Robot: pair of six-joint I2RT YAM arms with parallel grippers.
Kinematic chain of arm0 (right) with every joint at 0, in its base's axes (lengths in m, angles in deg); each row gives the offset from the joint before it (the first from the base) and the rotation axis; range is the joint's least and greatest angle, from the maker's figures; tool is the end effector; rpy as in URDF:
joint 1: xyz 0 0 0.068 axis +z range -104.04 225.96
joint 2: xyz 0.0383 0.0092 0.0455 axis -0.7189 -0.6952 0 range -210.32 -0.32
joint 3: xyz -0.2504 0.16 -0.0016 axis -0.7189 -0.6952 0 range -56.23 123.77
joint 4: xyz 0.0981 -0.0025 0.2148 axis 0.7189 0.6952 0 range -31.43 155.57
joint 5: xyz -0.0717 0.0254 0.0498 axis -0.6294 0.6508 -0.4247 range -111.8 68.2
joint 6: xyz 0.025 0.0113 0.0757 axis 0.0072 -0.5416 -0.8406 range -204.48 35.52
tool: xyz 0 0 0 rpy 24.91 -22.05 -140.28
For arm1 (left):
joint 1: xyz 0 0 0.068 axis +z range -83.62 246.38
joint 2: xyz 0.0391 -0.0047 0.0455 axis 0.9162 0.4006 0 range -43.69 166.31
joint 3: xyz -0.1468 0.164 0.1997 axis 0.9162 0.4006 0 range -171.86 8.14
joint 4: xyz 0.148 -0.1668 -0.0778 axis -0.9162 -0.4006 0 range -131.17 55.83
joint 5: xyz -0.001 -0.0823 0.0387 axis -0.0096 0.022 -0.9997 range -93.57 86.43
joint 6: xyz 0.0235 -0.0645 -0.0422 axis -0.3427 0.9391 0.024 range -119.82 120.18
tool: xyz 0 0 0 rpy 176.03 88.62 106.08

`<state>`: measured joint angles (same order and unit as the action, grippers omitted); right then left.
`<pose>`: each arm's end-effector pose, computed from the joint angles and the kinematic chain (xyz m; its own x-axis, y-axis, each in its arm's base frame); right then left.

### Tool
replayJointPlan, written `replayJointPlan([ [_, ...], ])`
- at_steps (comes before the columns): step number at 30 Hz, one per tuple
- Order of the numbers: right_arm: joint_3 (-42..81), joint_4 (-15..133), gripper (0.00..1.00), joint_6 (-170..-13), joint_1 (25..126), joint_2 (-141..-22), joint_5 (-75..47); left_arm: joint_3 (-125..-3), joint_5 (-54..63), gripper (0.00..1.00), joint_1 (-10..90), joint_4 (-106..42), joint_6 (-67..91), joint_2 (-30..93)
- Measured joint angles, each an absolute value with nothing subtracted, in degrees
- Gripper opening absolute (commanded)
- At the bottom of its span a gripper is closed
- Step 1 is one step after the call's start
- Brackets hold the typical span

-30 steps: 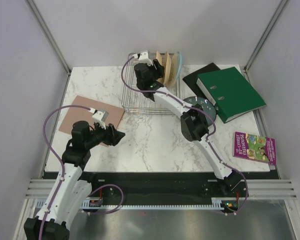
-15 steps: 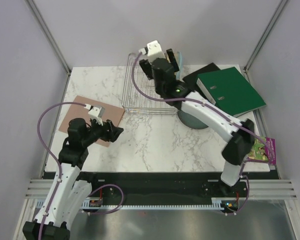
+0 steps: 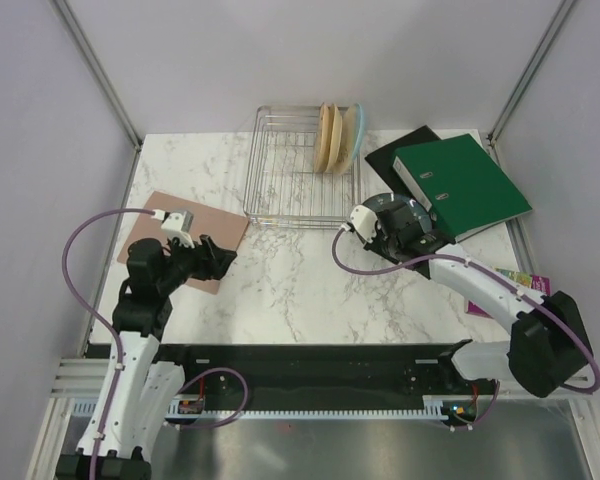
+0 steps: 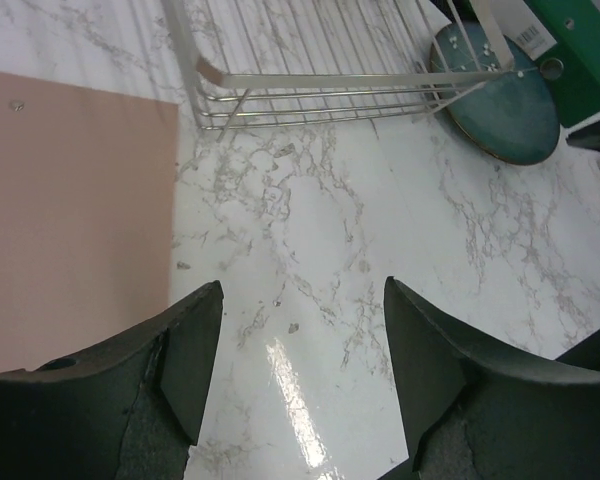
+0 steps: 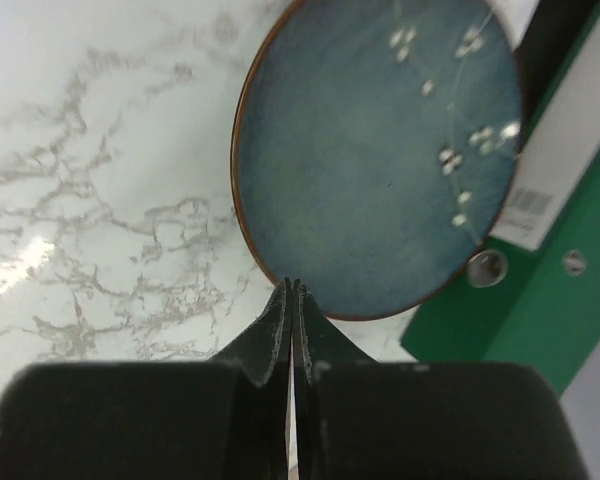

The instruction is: Load the plates into the dish rack

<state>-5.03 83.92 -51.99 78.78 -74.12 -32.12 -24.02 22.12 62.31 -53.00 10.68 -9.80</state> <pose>0.2243 0.1299 0.2570 -0.2941 -0.8185 -0.4936 -0.6998 0.5361 -0.4720 0.1251 -0.0391 0.2800 -0.4299 -0.1340 -0.8929 0.3971 0.8601 -0.3202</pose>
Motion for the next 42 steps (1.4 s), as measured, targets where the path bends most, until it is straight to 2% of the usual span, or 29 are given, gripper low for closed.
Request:
replayJointPlan([
  [8,-7.77,78.43,0.00,-46.90,71.67,-85.12,-25.39,-22.31,23.35,0.72,66.72,-54.55,17.85,-9.41],
  [16,-5.78,70.71,0.00,-43.82,67.67,-94.12,-23.84,-22.34,24.75,0.71,69.23,-54.99,19.25,-9.43],
  [22,-7.09,69.88,0.00,-42.09,66.93,-93.05,-21.89,-22.51,26.41,0.71,69.80,-55.21,19.71,-10.11],
  [29,-8.99,75.39,0.00,-40.14,66.93,-88.13,-18.92,-23.36,27.00,0.72,69.80,-55.19,20.43,-10.04],
  [31,-9.01,76.05,0.15,-39.86,66.95,-88.07,-18.68,-23.36,27.00,0.72,69.80,-55.19,20.52,-10.04],
  [33,-9.30,76.73,0.36,-40.30,67.00,-88.07,-18.62,-23.36,27.00,0.72,69.80,-55.19,20.52,-10.04],
  [42,-12.33,76.94,0.42,-41.24,67.11,-80.99,-19.03,-23.36,27.06,0.72,69.91,-55.19,20.54,-10.11],
])
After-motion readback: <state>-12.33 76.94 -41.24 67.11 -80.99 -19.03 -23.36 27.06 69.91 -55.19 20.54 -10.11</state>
